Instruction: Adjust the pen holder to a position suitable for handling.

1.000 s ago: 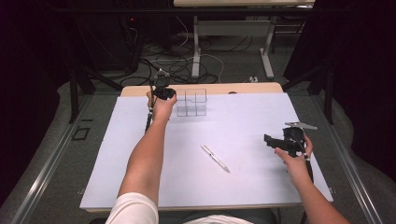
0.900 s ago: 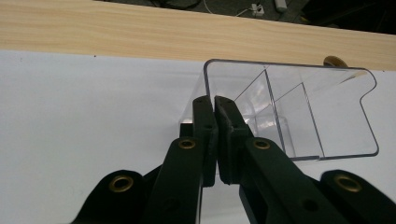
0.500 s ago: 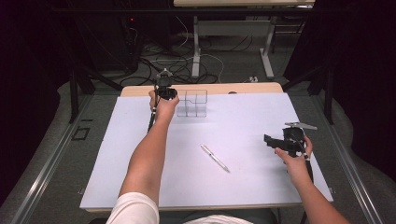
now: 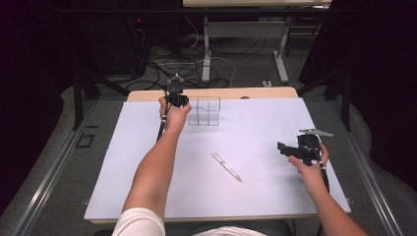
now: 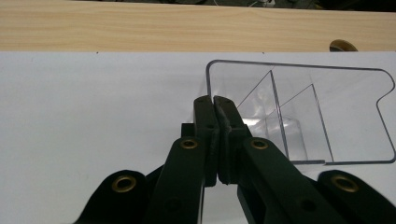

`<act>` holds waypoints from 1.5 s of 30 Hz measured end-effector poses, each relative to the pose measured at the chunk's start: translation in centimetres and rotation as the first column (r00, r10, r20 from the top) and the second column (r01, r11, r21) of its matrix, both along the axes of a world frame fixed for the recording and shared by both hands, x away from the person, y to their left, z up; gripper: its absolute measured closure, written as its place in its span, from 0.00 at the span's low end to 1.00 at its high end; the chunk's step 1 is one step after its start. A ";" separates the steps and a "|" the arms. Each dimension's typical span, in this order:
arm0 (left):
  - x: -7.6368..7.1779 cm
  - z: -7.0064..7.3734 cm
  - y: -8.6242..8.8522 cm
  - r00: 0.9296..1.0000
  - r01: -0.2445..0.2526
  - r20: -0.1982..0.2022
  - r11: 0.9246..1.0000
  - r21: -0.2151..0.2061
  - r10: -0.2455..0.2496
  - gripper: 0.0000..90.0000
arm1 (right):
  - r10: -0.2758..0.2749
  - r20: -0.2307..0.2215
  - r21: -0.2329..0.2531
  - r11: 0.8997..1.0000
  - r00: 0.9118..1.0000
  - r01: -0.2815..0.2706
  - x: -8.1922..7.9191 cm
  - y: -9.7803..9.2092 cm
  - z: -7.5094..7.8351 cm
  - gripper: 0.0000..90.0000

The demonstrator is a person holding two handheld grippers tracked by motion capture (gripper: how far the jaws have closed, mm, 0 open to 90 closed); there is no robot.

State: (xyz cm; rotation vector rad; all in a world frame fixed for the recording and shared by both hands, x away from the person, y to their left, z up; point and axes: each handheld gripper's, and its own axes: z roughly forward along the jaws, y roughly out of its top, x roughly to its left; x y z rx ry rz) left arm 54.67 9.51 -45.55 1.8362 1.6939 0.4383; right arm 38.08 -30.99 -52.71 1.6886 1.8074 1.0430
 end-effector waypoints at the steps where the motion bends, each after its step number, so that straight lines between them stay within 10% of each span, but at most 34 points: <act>1: -0.2 0.1 -0.1 1.000 0.006 -0.002 1.000 0.002 -0.006 1.00 | 0.000 0.000 0.000 1.000 1.000 0.000 0.0 0.0 0.0 0.14; 28: -5.6 0.2 -1.0 0.998 0.049 -0.046 0.999 -0.001 -0.049 1.00 | -0.001 -0.012 0.005 1.000 1.000 0.001 0.0 0.5 -0.1 0.14; 45: -7.8 0.0 -1.4 0.995 0.065 -0.068 0.995 -0.077 -0.070 0.98 | 0.009 -0.013 -0.002 1.000 1.000 -0.009 0.0 0.5 -0.2 0.14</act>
